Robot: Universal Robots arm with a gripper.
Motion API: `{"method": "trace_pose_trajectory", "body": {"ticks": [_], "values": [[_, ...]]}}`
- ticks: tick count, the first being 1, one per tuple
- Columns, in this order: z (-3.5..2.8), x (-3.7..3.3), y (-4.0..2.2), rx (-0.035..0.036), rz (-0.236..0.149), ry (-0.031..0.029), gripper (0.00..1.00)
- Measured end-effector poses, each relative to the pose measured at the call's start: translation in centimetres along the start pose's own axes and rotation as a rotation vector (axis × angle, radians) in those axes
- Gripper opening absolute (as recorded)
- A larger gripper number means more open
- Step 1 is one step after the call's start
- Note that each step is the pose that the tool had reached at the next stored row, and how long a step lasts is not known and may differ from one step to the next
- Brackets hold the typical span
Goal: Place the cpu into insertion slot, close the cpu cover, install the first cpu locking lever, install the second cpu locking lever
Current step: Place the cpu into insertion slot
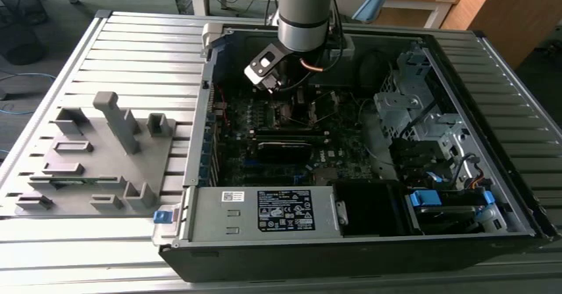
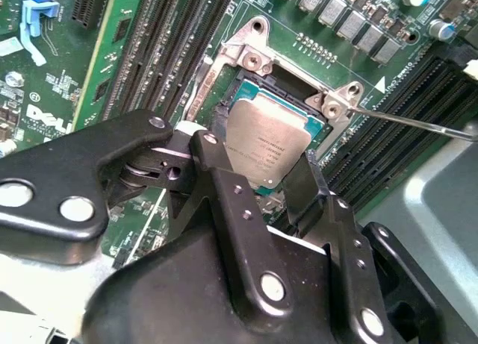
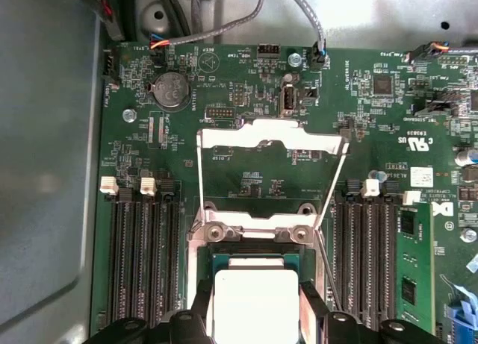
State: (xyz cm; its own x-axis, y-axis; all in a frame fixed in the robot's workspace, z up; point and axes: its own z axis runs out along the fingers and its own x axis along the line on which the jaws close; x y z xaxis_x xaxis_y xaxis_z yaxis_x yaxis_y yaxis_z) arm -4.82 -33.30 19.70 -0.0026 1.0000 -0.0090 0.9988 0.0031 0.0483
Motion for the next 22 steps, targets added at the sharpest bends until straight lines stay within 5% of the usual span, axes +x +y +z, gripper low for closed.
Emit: {"method": "trace_pose_trajectory", "body": {"ticks": [22], "values": [[0.38,0.01,0.03,-0.0005,0.0,0.0002,0.54]]}}
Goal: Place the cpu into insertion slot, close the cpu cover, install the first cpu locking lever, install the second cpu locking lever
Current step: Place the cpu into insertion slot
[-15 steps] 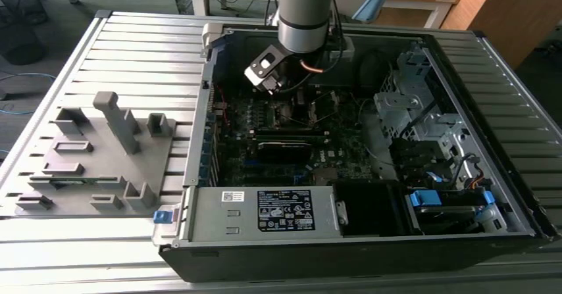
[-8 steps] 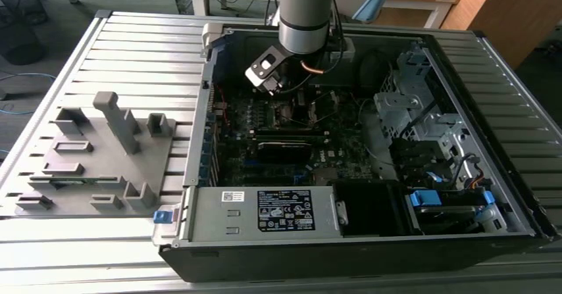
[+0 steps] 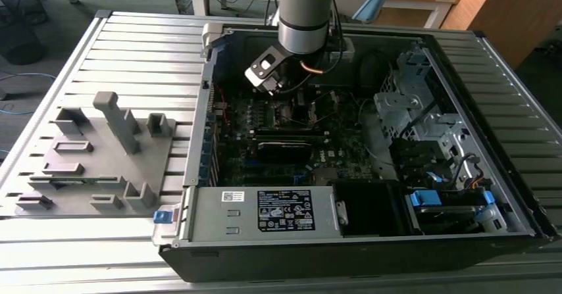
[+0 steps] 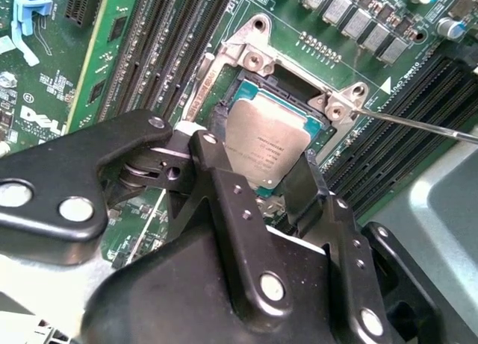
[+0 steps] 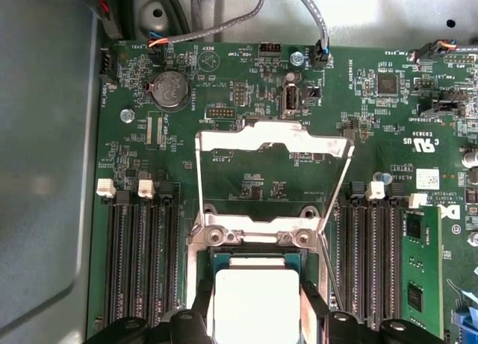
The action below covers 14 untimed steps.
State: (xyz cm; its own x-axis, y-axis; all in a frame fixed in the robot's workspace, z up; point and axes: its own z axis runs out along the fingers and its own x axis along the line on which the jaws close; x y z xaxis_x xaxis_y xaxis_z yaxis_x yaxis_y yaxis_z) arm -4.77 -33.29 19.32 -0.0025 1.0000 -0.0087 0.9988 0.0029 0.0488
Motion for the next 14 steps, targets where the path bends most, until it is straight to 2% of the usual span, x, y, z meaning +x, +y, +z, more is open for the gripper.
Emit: {"method": "trace_pose_trajectory", "body": {"ticks": [14], "values": [[-0.29,-0.01,-0.05,0.0001,0.001,-0.0001,0.54]]}}
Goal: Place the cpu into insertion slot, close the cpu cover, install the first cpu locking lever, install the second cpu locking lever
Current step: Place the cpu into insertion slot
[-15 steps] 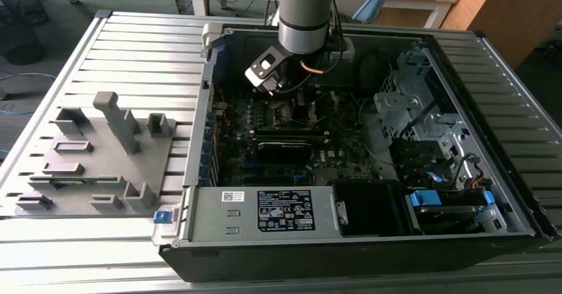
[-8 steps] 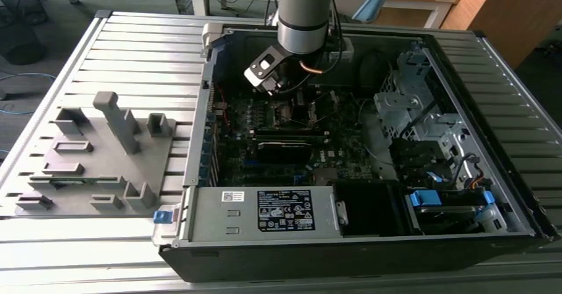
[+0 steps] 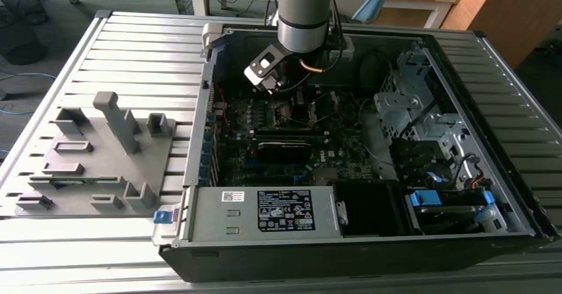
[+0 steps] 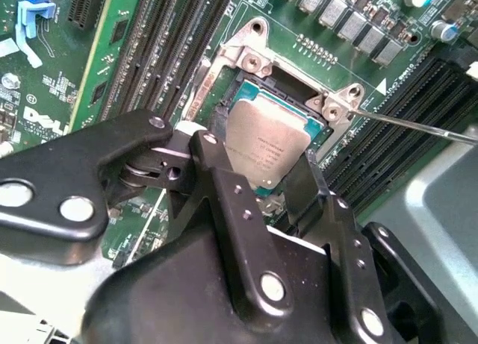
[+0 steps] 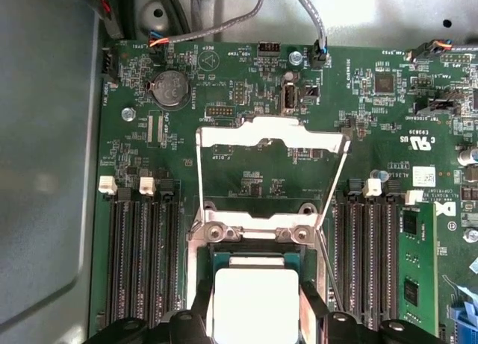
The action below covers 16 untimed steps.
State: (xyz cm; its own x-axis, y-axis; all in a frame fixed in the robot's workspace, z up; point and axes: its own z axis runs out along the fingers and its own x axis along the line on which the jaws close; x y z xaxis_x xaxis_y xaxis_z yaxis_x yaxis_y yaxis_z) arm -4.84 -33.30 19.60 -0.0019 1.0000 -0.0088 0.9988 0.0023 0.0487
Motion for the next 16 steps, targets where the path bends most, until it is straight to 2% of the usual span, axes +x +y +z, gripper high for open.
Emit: {"method": "trace_pose_trajectory", "body": {"ticks": [13,15,16], "values": [[0.14,-0.01,0.0,0.0002,0.004,0.0,0.54],[0.17,0.0,0.01,0.0079,0.004,0.0004,0.54],[0.16,0.0,0.01,0.0085,0.004,0.0003,0.54]]}}
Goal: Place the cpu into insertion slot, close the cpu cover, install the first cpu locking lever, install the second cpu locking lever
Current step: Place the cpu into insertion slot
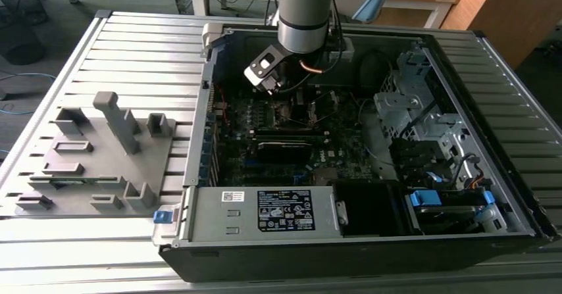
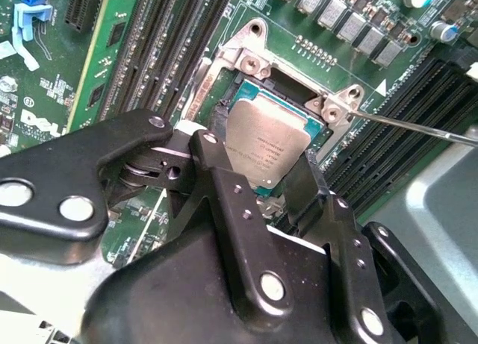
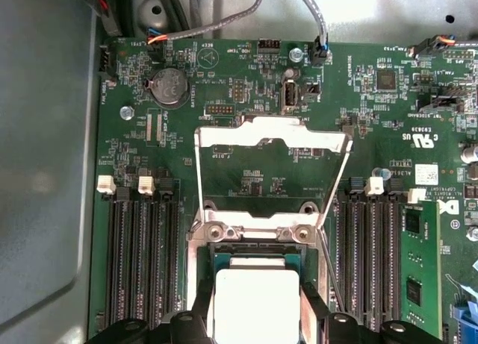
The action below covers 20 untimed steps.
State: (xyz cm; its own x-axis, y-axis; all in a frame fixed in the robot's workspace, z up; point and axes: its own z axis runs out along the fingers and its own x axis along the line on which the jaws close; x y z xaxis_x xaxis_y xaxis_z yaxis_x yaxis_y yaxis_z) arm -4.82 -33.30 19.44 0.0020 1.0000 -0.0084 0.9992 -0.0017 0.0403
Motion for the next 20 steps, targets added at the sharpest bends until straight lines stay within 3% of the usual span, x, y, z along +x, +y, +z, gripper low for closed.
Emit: {"method": "trace_pose_trajectory", "body": {"ticks": [20], "values": [[0.15,0.01,0.18,0.0012,0.0,0.0003,0.54]]}}
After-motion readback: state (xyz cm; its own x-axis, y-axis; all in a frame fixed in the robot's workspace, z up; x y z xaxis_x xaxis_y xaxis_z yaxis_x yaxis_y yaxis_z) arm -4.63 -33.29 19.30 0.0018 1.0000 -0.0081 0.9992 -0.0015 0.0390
